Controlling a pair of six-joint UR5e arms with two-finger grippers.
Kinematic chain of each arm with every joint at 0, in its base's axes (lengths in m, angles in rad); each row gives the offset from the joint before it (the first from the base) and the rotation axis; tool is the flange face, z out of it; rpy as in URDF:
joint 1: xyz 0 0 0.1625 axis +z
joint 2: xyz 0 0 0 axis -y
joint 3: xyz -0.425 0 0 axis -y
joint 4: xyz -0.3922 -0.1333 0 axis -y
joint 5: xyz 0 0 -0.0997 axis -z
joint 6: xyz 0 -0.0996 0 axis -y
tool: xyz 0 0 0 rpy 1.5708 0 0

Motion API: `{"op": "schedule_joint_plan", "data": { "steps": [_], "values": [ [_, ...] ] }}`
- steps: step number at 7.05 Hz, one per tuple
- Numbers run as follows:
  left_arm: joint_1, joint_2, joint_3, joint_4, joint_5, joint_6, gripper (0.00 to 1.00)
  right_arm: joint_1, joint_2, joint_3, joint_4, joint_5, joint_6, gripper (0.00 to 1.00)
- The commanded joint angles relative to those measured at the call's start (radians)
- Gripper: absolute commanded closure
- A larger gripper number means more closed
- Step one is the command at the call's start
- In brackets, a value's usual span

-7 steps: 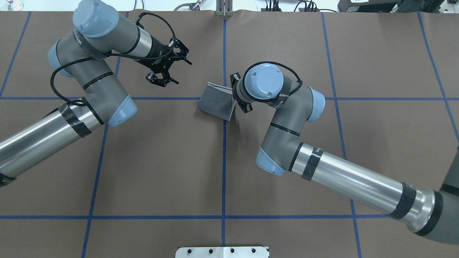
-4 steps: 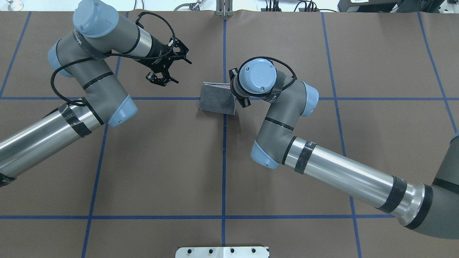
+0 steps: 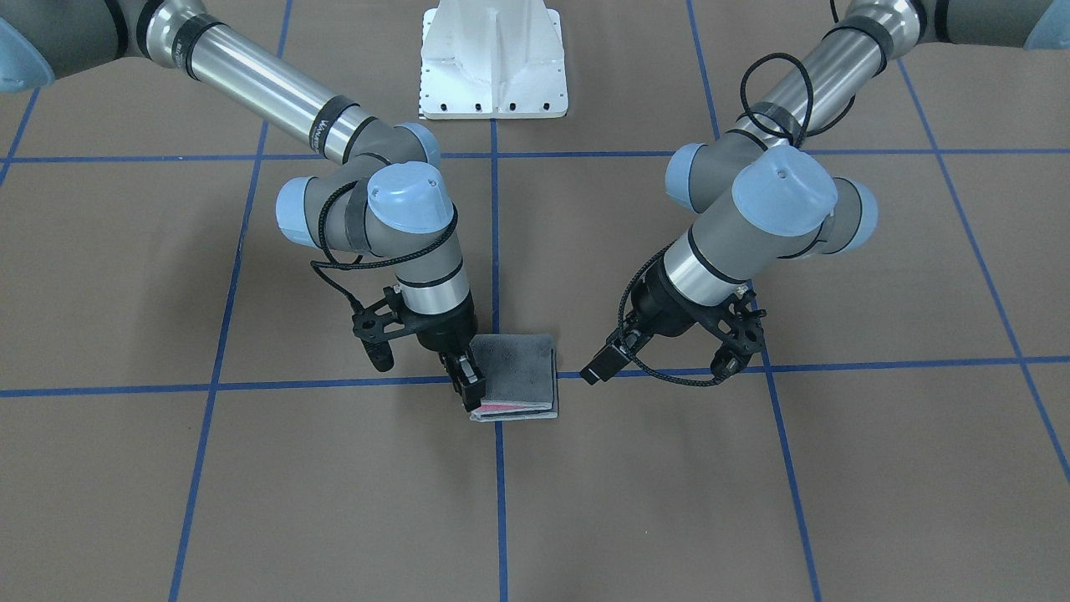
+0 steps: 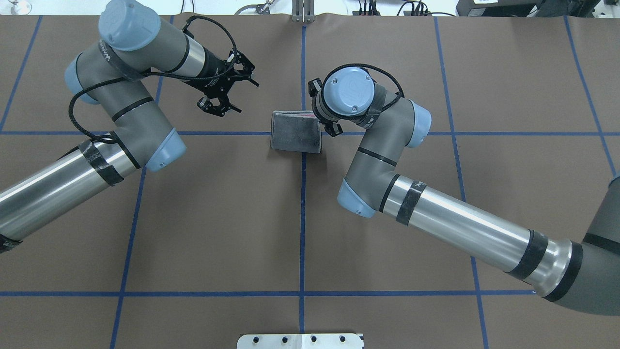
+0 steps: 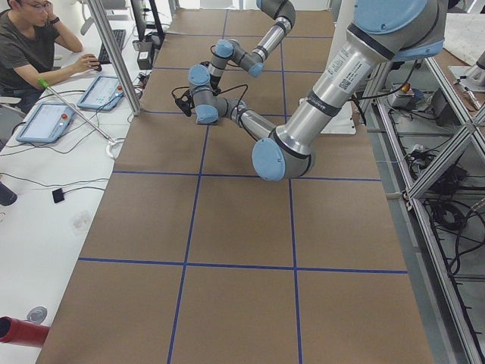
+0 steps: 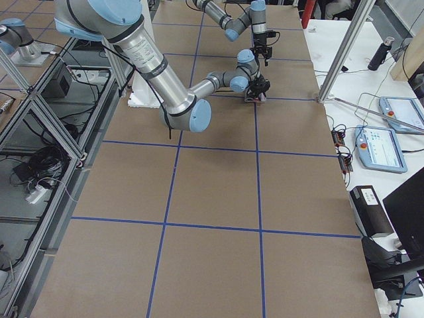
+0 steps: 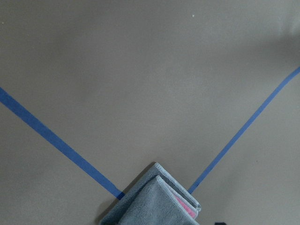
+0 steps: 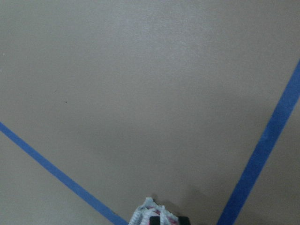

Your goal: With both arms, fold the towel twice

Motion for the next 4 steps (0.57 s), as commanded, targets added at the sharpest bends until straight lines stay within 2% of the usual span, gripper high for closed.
{"op": "schedule_joint_plan", "data": {
  "steps": [1, 2, 3, 4],
  "values": [
    [0.041, -0.006, 0.005, 0.001, 0.057, -0.004, 0.24, 0.014, 0.004, 0.004, 0.000, 0.011, -0.006, 0.00],
    [0.064, -0.009, 0.008, 0.001, 0.080, -0.006, 0.28, 0.014, 0.004, 0.004, 0.000, 0.014, -0.006, 0.00],
    [0.108, -0.021, 0.020, 0.001, 0.146, -0.007, 0.52, 0.026, 0.004, 0.009, 0.000, 0.020, -0.006, 0.00],
    [0.140, -0.029, 0.043, 0.001, 0.184, -0.006, 0.89, 0.067, -0.004, 0.018, -0.001, 0.087, -0.008, 0.00]
  ]
}}
